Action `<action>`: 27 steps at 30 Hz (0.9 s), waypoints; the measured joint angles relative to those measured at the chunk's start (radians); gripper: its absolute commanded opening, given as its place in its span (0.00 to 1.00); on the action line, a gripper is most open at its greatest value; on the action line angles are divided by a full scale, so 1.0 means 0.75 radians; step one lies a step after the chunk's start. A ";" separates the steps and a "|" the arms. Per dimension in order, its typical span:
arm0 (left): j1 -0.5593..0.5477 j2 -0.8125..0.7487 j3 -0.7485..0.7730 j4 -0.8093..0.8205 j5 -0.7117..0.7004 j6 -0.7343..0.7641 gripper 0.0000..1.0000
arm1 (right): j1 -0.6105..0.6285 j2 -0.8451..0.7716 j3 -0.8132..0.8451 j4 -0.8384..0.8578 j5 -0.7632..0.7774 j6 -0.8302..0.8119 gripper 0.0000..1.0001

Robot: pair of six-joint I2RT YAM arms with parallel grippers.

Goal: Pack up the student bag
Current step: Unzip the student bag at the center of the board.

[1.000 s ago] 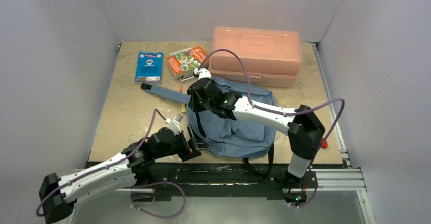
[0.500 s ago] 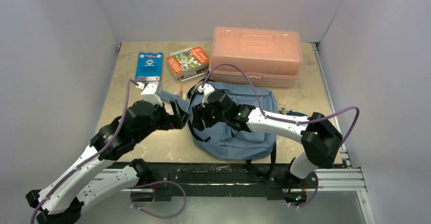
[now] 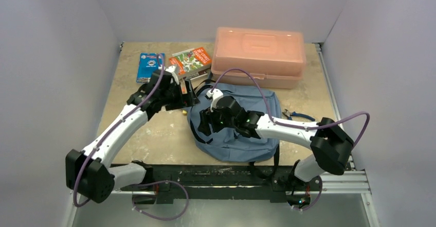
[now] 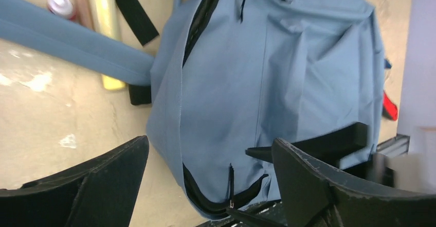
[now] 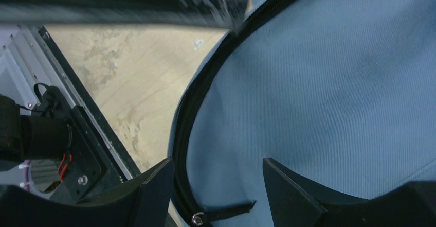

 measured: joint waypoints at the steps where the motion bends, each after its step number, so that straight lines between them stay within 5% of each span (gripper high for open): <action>1: 0.003 0.039 -0.030 0.024 0.037 -0.008 0.81 | 0.000 -0.013 -0.022 0.012 -0.006 0.002 0.65; 16: 0.009 0.063 -0.412 0.316 0.224 -0.157 0.00 | -0.001 -0.022 -0.214 0.356 -0.211 0.025 0.52; 27: 0.009 -0.109 -0.543 0.414 0.252 -0.211 0.00 | -0.001 0.018 -0.280 0.498 -0.167 0.110 0.41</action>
